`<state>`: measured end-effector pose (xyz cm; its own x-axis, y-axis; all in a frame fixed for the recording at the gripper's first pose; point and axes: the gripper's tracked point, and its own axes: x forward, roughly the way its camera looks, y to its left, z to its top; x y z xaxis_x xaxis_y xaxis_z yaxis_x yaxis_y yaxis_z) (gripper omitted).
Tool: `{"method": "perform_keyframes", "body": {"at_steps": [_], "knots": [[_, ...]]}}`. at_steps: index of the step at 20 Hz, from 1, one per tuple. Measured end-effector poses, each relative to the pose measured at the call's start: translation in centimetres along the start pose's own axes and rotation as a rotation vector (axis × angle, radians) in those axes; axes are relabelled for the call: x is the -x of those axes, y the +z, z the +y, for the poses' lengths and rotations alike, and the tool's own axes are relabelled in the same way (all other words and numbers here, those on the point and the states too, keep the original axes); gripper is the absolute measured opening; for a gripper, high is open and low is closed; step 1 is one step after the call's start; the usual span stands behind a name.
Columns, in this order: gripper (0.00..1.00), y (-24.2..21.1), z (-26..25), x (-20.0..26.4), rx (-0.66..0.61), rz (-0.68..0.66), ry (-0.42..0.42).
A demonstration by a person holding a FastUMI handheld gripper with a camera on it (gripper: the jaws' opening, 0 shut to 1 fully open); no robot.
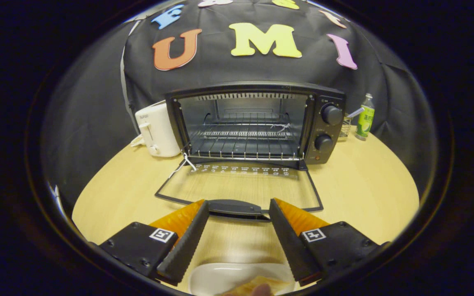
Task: Open the toaster oven, put the food inside, and close the toaster oven door.
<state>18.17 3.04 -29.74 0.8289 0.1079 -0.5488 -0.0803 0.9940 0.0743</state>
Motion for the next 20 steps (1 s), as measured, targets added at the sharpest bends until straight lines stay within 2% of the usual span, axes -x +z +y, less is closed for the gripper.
{"method": "perform_keyframes", "body": {"at_steps": [7,15,20], "knots": [[0.98,2.3,1.0,2.2,0.076,-0.072,-0.001],[0.99,5.8,1.4,10.8,0.094,-0.204,-0.002],[1.00,3.0,1.3,15.7,0.082,-0.181,0.015]]}}
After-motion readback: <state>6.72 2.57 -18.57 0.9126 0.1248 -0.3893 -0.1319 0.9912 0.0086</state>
